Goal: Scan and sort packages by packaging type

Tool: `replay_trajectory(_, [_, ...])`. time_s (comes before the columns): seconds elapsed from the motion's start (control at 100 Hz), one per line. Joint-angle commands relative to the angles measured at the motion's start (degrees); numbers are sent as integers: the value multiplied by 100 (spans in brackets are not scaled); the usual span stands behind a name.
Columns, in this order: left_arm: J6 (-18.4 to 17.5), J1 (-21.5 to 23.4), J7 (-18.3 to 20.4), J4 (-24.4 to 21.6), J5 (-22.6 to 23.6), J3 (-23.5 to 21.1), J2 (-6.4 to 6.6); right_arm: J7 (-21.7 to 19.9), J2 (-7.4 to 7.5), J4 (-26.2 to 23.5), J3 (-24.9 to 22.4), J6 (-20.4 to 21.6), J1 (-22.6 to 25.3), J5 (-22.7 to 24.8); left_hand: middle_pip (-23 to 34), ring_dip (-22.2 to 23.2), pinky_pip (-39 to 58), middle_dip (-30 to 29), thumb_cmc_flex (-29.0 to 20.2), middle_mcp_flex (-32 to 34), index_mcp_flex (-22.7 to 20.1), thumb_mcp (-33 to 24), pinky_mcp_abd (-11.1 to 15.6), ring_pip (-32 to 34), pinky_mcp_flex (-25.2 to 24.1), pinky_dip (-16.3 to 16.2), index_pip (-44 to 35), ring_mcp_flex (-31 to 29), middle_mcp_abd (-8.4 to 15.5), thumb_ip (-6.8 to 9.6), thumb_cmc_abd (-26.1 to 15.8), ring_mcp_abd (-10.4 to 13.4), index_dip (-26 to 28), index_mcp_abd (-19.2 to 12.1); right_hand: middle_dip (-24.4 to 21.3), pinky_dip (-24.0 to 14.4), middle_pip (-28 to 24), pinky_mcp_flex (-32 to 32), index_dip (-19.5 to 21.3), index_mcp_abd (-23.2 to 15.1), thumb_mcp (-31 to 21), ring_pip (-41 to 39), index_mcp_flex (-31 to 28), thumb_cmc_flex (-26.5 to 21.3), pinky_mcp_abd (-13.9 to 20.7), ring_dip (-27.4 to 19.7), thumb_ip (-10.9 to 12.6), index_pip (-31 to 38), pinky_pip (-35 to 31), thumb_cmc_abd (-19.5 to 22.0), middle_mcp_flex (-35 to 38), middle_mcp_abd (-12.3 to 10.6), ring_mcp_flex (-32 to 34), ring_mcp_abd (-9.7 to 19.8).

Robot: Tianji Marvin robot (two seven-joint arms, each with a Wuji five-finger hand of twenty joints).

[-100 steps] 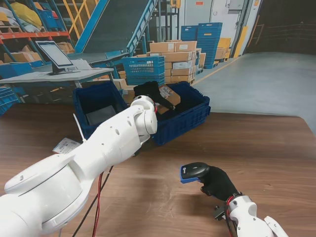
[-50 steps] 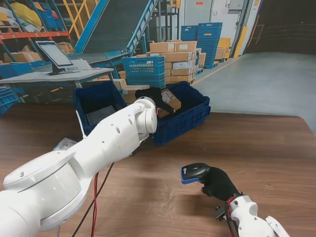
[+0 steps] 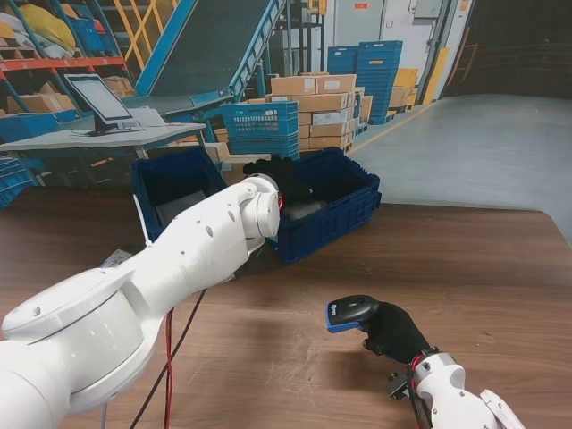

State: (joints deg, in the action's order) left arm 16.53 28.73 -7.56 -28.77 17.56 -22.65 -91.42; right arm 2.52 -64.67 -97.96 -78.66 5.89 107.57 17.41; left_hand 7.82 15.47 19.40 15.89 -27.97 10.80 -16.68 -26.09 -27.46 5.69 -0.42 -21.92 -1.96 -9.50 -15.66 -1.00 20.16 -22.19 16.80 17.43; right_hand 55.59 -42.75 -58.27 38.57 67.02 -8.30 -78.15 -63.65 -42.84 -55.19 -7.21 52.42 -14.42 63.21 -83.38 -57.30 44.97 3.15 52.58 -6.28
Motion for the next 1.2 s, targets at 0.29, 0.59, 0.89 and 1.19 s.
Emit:
replay_trajectory(0.29, [66,200,-179,-581,148,-141,270,-53,-38,-27,-11,11,-19,-17,121,-16,-215,83,-70,272,-308,44,31,49,96,-51,-79,-86,17,112,-42,-66,-22,-47,81,-156,15,57,221,-212,-818,-104,-326,-517,200,63,24,397,-307,295,53,70,140,-153])
replay_trajectory(0.59, [663,862,-15,-2356,504,-846,1214,51,-58,-30,75,14,-93,10,239,21,-103,95,28,414,-511,-279,146,98,202,-91,-126,-196,-9,45,32,-78,-23,-42,79,-156,17,61,221,-212,-818,-106,-326,-520,202,63,24,397,-308,294,54,74,139,-157])
replay_trajectory(0.89, [901,1984,529,-4275,1397,-1962,2136,175,-79,-103,164,-72,-141,87,281,35,25,91,38,446,-551,-301,152,124,172,-103,-134,-237,-5,36,-12,-63,-19,-47,81,-156,17,60,221,-212,-819,-106,-326,-519,197,62,24,397,-306,293,55,70,141,-154])
replay_trajectory(1.19, [550,3661,1050,-6040,2390,-3408,2691,289,-96,-144,287,-168,-251,202,276,50,108,82,41,417,-505,-270,161,142,181,-86,-109,-265,-35,46,-93,-74,-24,0,82,-153,17,60,222,-206,-822,-106,-337,-519,202,61,24,399,-304,294,57,66,141,-145])
